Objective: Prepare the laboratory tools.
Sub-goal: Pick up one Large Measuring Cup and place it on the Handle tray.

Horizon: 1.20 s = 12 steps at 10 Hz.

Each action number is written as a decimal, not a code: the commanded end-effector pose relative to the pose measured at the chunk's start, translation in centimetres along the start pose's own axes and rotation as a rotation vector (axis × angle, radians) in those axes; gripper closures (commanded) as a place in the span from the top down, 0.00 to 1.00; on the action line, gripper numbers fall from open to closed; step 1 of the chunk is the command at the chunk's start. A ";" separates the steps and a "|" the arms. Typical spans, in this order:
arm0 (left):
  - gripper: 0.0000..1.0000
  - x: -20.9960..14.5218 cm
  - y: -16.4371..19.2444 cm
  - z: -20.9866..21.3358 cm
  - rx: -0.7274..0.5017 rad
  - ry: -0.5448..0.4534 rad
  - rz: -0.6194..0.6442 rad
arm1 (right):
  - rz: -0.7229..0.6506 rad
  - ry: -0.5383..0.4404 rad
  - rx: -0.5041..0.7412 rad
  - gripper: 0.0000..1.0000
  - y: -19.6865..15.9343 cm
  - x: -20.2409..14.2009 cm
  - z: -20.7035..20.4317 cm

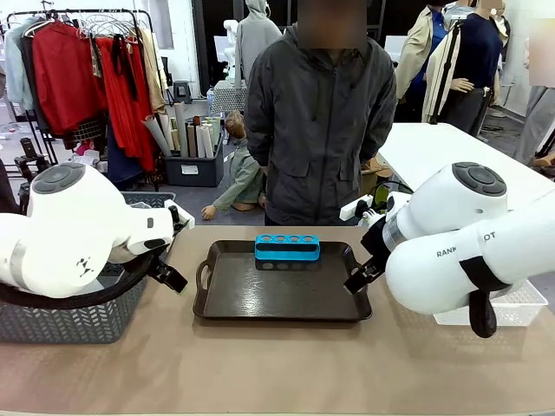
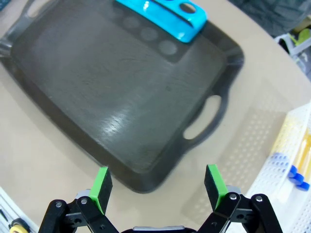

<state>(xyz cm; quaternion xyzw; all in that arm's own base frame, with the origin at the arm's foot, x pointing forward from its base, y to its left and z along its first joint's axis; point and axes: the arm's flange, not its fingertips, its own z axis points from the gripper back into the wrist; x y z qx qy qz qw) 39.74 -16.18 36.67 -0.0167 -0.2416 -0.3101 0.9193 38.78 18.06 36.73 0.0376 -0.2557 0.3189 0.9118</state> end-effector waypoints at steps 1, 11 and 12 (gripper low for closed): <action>1.00 0.7 -0.2 1.9 -0.107 0.035 -0.059 | 0.010 -0.007 0.089 1.00 -0.6 0.6 1.4; 1.00 7.9 0.2 14.3 -0.305 -0.241 -0.293 | 0.124 -0.153 0.266 1.00 -6.2 7.1 13.6; 1.00 8.4 0.7 15.3 -0.314 -0.267 -0.299 | 0.131 -0.168 0.265 1.00 -6.8 7.5 14.4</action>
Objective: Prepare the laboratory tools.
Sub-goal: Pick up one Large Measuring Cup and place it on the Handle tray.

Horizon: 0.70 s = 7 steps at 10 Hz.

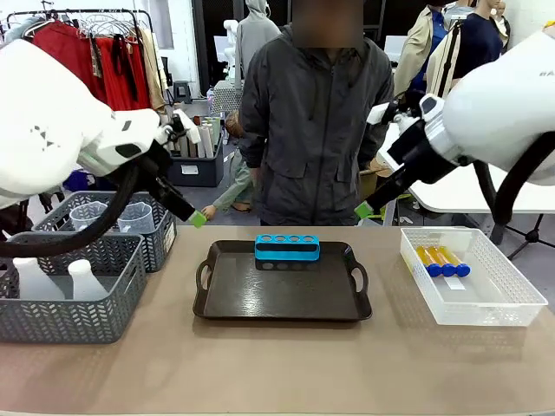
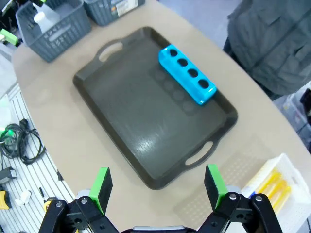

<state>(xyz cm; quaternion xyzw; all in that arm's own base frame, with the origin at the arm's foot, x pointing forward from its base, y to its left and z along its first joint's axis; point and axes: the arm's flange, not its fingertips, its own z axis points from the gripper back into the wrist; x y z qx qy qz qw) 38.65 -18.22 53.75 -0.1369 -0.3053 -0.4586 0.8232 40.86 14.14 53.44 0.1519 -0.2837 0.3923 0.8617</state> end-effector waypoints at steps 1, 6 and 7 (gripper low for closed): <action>1.00 0.5 1.0 1.0 -0.057 -0.062 -0.029 | 0.027 -0.030 0.031 1.00 -1.4 0.4 1.1; 1.00 1.4 3.0 2.6 -0.023 -0.115 0.002 | 0.029 -0.088 -0.010 1.00 -2.7 2.0 3.6; 1.00 1.4 2.8 2.6 -0.024 -0.122 -0.002 | 0.021 -0.095 -0.031 1.00 -2.7 2.1 3.4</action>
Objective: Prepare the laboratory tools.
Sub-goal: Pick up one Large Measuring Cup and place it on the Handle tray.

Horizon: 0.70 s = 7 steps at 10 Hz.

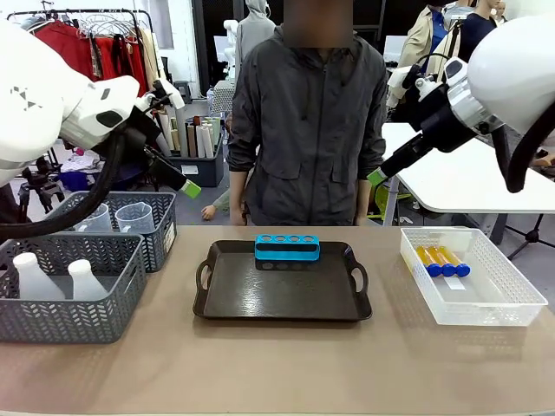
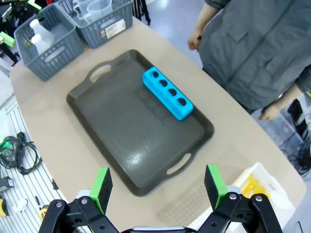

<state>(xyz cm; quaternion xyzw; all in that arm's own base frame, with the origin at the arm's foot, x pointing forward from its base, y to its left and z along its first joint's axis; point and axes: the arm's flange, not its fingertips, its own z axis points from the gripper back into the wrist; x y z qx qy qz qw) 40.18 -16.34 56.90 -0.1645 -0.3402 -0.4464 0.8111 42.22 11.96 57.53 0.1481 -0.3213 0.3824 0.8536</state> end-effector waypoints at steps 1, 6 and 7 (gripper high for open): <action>1.00 0.0 -0.1 -0.1 -0.001 0.005 -0.002 | -0.001 0.002 0.003 1.00 0.0 -0.1 0.0; 1.00 0.0 -0.1 -0.1 -0.001 0.005 -0.002 | -0.001 0.002 0.003 1.00 0.0 -0.1 0.0; 1.00 0.0 -0.1 -0.1 -0.001 0.005 -0.002 | -0.001 0.002 0.003 1.00 0.0 -0.1 0.0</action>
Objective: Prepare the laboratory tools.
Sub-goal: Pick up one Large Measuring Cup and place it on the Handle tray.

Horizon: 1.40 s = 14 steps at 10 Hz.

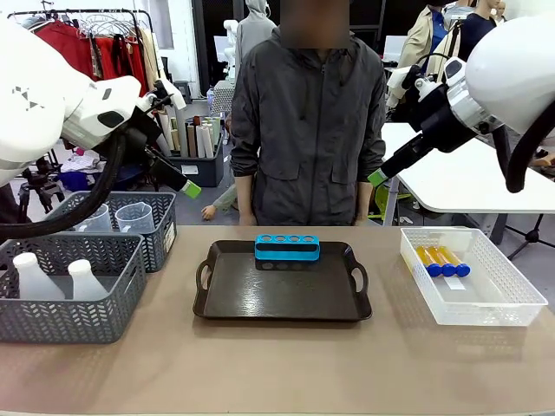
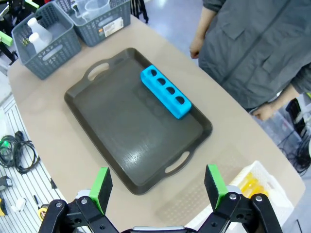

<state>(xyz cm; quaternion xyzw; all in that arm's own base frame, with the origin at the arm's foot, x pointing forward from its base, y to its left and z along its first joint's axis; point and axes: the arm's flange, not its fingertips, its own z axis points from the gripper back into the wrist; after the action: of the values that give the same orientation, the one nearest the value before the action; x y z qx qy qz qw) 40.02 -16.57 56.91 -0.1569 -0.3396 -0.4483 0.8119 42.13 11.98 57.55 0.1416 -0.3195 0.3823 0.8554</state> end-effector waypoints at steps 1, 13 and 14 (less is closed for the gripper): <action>1.00 -0.1 0.1 -0.1 -0.012 -0.004 0.005 | -0.003 -0.008 0.013 1.00 -0.1 0.0 -0.1; 1.00 0.4 2.3 0.8 0.089 0.060 0.109 | -0.003 -0.008 0.013 1.00 -0.1 0.0 -0.1; 1.00 0.2 3.7 1.1 0.146 0.112 0.160 | -0.003 -0.008 0.013 1.00 -0.1 0.0 -0.1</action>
<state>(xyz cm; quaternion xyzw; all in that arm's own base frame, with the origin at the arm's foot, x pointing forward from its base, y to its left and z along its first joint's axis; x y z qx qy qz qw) 42.06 -14.31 57.27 -0.1189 -0.3286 -0.3865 0.8535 42.13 11.97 57.54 0.1415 -0.3189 0.3824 0.8556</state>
